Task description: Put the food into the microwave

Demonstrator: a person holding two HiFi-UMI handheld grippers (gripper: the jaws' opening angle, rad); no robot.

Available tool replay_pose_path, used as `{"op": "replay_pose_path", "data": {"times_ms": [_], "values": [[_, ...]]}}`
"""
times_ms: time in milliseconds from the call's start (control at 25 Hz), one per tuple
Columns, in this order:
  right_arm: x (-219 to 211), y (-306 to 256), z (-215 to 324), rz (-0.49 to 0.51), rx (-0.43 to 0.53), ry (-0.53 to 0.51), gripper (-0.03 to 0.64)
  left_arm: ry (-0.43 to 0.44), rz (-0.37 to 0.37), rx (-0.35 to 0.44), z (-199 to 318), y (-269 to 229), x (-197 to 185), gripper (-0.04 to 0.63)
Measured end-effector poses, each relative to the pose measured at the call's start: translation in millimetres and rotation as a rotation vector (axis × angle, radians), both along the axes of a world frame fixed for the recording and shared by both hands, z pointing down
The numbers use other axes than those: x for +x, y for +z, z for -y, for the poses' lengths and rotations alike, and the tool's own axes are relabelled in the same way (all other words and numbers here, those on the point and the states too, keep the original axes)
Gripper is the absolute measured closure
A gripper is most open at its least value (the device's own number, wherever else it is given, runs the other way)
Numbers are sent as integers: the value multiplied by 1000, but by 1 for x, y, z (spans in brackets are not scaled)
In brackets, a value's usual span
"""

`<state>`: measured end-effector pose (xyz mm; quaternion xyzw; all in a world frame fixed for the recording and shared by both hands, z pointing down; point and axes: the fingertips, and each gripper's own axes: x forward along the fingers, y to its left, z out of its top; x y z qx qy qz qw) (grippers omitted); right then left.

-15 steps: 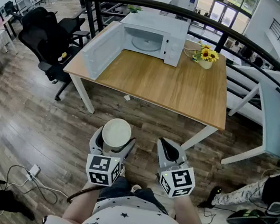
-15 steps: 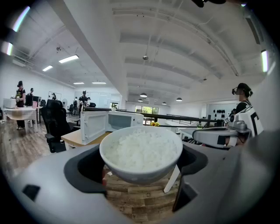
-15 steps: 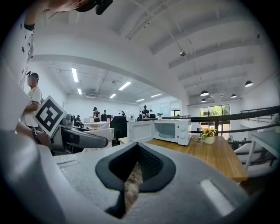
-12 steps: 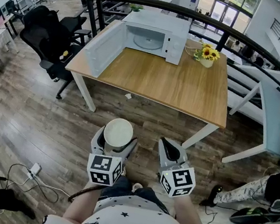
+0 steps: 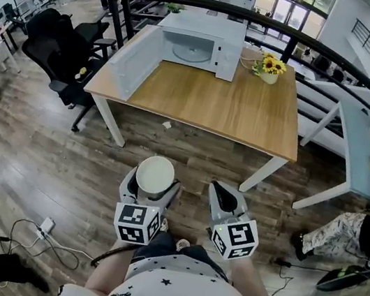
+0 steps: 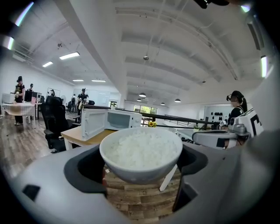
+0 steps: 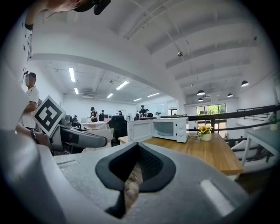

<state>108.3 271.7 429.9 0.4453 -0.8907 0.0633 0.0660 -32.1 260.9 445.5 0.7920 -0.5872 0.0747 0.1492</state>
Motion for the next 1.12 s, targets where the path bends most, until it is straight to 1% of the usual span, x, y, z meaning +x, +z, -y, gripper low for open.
{"op": "replay_pose_path", "data": {"times_ms": [120, 240, 480, 840, 1120], "values": [[-5, 0, 3, 0, -10, -11, 612, 4, -5, 2, 4, -2, -3, 116], [-11, 0, 9, 23, -28, -24, 612, 6, -8, 6, 11, -4, -5, 116], [-19, 2, 32, 24, -29, -11, 612, 13, -13, 11, 32, -6, -12, 117], [-39, 4, 76, 20, -39, -4, 612, 36, -14, 9, 79, -6, -31, 117], [-62, 4, 121, 14, -34, 3, 611, 58, -20, 14, 126, -6, -48, 117]]}}
